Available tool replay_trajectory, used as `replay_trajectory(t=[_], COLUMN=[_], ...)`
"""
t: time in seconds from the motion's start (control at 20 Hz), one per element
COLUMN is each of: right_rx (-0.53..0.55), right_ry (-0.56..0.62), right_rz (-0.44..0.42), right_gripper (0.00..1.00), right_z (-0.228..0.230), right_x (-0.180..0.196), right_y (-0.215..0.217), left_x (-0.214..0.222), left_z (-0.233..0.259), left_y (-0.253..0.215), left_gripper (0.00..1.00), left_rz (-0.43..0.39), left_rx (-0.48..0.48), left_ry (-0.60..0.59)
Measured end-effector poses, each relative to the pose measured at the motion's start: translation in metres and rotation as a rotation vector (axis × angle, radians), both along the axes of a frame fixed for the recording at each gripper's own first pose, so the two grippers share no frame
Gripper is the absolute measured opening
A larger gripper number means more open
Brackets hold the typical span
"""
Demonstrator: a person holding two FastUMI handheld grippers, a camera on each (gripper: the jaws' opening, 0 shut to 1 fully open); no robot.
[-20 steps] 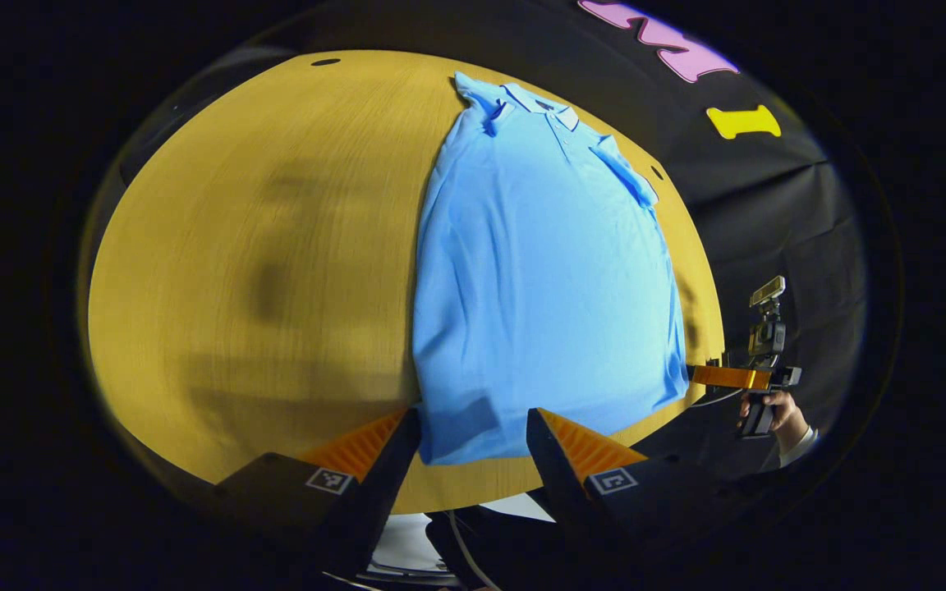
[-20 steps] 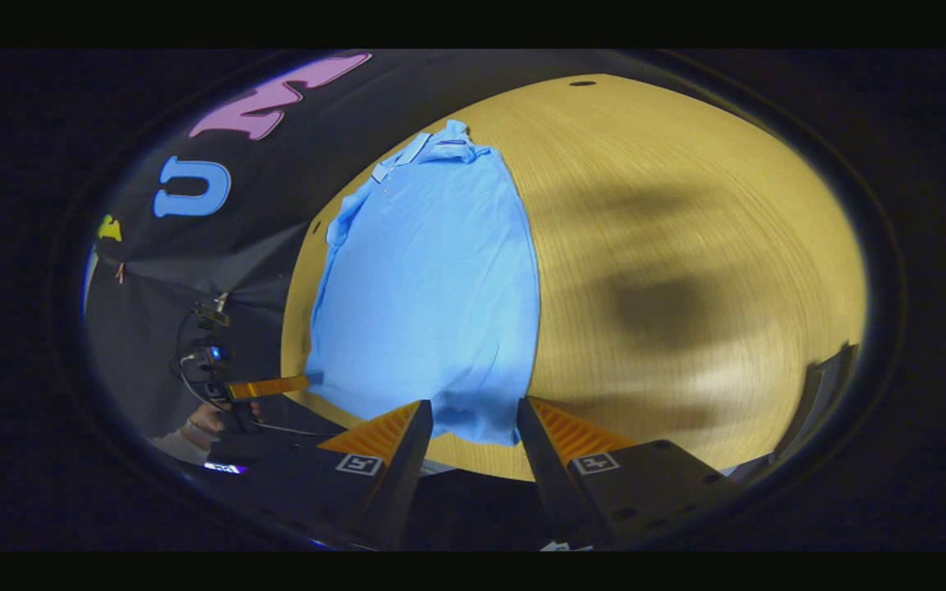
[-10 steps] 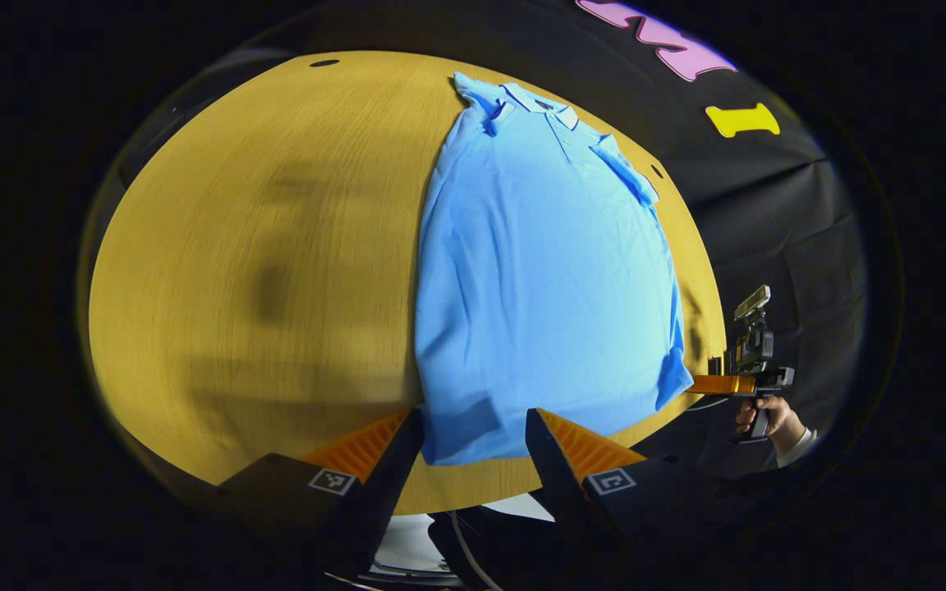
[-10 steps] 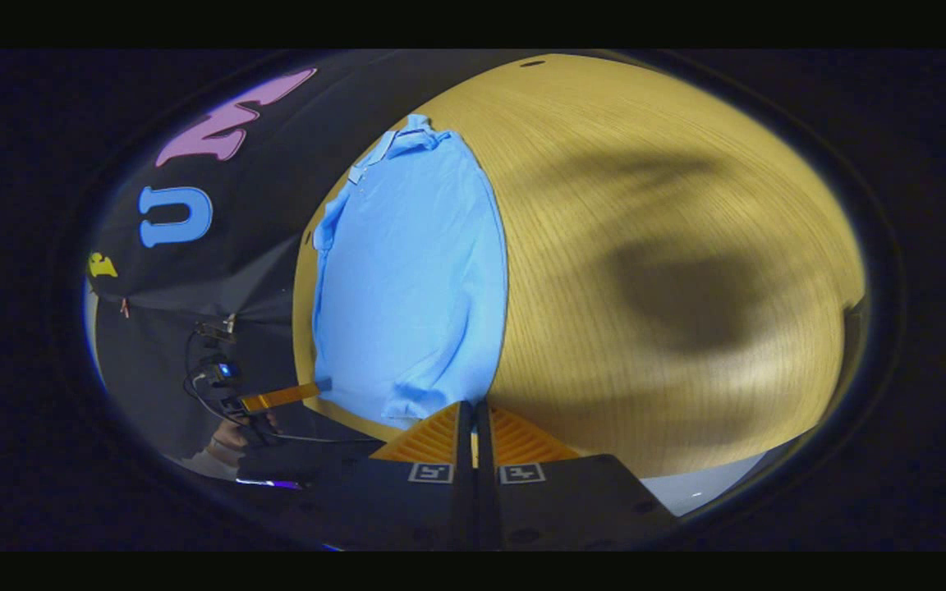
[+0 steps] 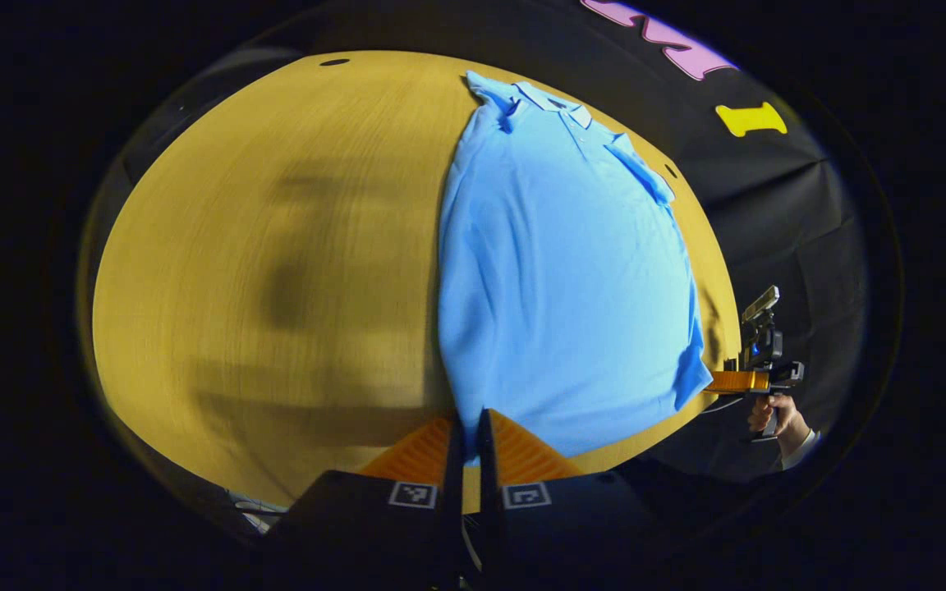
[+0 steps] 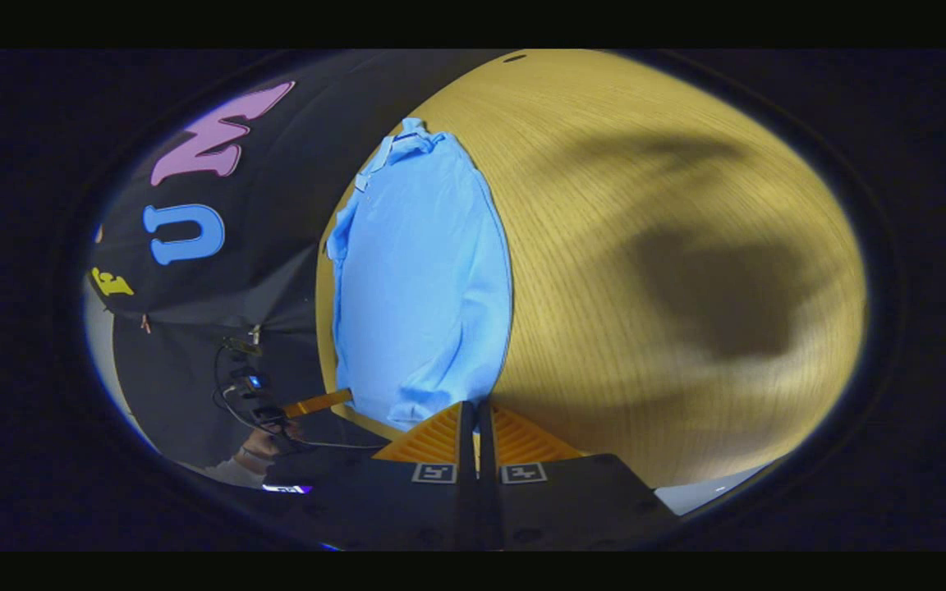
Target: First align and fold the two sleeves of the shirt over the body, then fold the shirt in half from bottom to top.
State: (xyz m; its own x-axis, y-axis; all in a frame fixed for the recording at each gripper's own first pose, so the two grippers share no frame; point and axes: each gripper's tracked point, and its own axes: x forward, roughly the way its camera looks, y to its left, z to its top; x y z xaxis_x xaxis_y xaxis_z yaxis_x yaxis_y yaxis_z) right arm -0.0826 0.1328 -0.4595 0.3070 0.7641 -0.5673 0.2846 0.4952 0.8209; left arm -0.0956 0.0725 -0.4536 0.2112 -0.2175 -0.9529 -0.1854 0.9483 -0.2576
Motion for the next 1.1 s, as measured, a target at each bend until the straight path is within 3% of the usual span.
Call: replay_trajectory(t=[0.05, 0.1, 0.3, 0.35, 0.4, 0.55, 0.65, 0.7, 0.75, 0.9, 1.1], right_rx=[0.012, 0.021, 0.053, 0.062, 0.068, 0.097, 0.13, 0.139, 0.15, 0.19, 0.135], right_ry=[-0.004, -0.005, -0.048, -0.061, -0.069, -0.101, -0.121, -0.13, -0.138, -0.165, -0.177], right_rz=[-0.008, -0.013, -0.012, -0.013, -0.015, -0.023, -0.046, -0.057, -0.063, -0.094, -0.059], right_gripper=[0.1, 0.0, 0.0, 0.05, 0.0, 0.0, 0.05, 0.0, 0.04, 0.04, 0.05], right_z=[0.0, 0.0, 0.012, 0.017, 0.02, 0.035, 0.048, 0.053, 0.057, 0.073, 0.056], right_x=[0.004, 0.007, 0.02, 0.024, 0.028, 0.042, 0.053, 0.058, 0.064, 0.078, 0.075], right_y=[0.0, 0.0, 0.002, 0.002, 0.002, 0.001, 0.0, -0.001, -0.002, -0.003, -0.005], left_x=[-0.004, -0.002, 0.012, 0.018, 0.025, 0.039, 0.048, 0.053, 0.057, 0.068, 0.068], left_z=[-0.002, -0.002, 0.006, 0.01, 0.014, 0.025, 0.034, 0.039, 0.041, 0.049, 0.043], left_y=[-0.001, -0.002, -0.009, -0.012, -0.014, -0.016, -0.019, -0.02, -0.02, -0.02, -0.019], left_gripper=[0.09, 0.07, 0.07, 0.06, 0.06, 0.06, 0.06, 0.07, 0.07, 0.06, 0.06], left_rz=[-0.01, -0.021, -0.051, -0.043, -0.033, -0.032, -0.041, -0.043, -0.043, -0.043, -0.049], left_rx=[0.005, 0.011, 0.006, -0.006, -0.018, -0.022, -0.024, -0.025, -0.024, -0.02, -0.011], left_ry=[0.006, 0.005, -0.038, -0.054, -0.069, -0.101, -0.126, -0.137, -0.147, -0.167, -0.155])
